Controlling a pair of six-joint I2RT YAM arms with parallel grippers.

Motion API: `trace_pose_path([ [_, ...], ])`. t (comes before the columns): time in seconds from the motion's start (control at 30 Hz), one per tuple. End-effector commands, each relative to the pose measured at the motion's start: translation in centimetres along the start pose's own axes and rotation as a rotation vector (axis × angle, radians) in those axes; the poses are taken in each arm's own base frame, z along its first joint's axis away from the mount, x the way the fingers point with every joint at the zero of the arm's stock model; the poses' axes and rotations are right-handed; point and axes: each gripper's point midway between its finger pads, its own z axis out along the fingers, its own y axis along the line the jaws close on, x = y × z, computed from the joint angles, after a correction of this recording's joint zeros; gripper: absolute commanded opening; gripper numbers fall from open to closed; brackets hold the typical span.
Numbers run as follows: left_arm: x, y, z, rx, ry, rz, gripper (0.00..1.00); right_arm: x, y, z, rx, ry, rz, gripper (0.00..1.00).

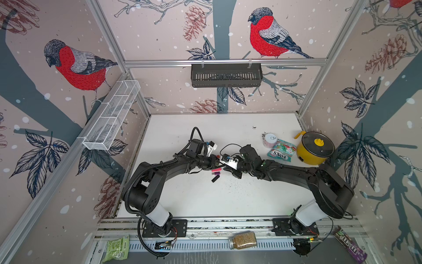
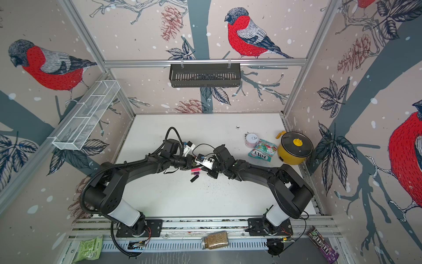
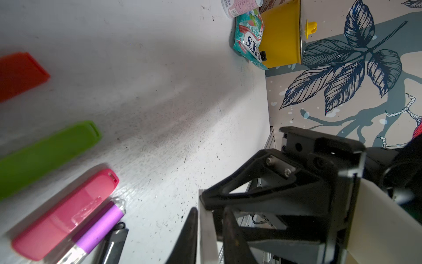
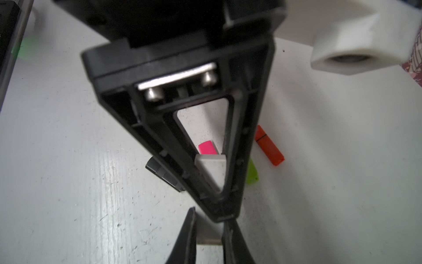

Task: Close the usb drive cover
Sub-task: Close the cover of the USB drive, then place the USB drive at the center of the board.

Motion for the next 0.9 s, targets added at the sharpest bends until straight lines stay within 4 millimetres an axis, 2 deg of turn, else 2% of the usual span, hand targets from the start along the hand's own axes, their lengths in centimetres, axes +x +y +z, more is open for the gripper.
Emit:
trace_pose_path([
  [0.0,-0.3,-0.9,-0.2,0.035,-0.007,0.022,0.3,-1.7,-0.3,-0.2,0.016,-0.078,-0.007,0.12],
  [0.2,-0.7,-2.0,-1.1,0.031,-0.041,0.062,0.52,-0.9,-0.3,-0.1,0.018,-0.04,-0.021,0.12],
  [0.33,-1.0,-0.7,-2.4,-0.046,-0.086,0.054,0.7,-0.8,-0.2,-0.5,0.015,-0.024,-0.046,0.12],
  [0.43,-1.7,0.7,-4.2,-0.089,-0.149,0.022,0.81,-0.3,0.0,-0.6,0.006,0.002,-0.066,0.12],
  [0.63,-3.2,2.8,-8.6,-0.215,-0.278,-0.001,0.86,0.5,1.7,0.2,-0.072,0.088,-0.143,0.13],
  [0.77,-4.1,4.4,-11.6,-0.271,-0.354,-0.05,0.86,1.5,3.9,1.9,-0.161,0.197,-0.23,0.14],
  [0.87,-4.5,5.2,-13.0,-0.289,-0.386,-0.075,0.85,2.3,5.3,3.0,-0.22,0.276,-0.286,0.15],
])
